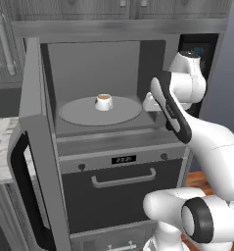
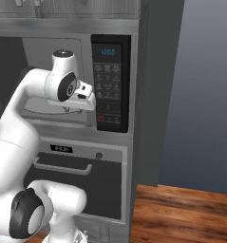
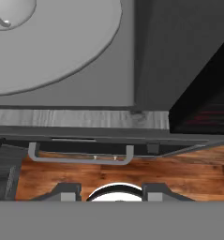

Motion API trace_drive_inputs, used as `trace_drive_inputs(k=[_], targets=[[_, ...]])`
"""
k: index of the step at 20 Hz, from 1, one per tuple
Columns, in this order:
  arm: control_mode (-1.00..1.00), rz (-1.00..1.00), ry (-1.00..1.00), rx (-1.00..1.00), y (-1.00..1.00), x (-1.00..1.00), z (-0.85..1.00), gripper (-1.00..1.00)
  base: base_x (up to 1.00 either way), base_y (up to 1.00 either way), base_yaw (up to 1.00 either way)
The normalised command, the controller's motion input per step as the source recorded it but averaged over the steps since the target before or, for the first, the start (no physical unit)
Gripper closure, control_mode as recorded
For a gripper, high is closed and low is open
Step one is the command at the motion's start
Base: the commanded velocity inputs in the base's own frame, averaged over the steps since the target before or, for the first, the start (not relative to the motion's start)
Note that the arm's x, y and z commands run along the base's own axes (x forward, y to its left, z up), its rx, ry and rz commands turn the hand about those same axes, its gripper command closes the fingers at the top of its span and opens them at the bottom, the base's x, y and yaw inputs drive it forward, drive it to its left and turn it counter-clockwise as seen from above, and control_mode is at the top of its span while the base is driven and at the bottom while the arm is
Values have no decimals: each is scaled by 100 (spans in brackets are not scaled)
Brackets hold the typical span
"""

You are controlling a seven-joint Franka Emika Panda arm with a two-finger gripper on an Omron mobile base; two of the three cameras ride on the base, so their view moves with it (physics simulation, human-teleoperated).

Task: Pick the cup of tea, navigate to the dining table, and place it on the saucer.

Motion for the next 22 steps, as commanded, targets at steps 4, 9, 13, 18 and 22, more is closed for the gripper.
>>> trace_drive_inputs(k=[4, 9, 13, 18, 22], targets=[[-100, 0, 0, 0, 0, -18, 0, -100, 0, 0, 0], [-100, 12, -11, -3, 27, -68, -6, -100, 0, 0, 0], [-100, 17, -22, -3, 58, -49, -6, -100, 0, 0, 0], [-100, 17, -15, 0, 70, 12, -3, -100, 0, 0, 0], [-100, 6, -11, 1, 55, 45, 1, -100, 0, 0, 0]])
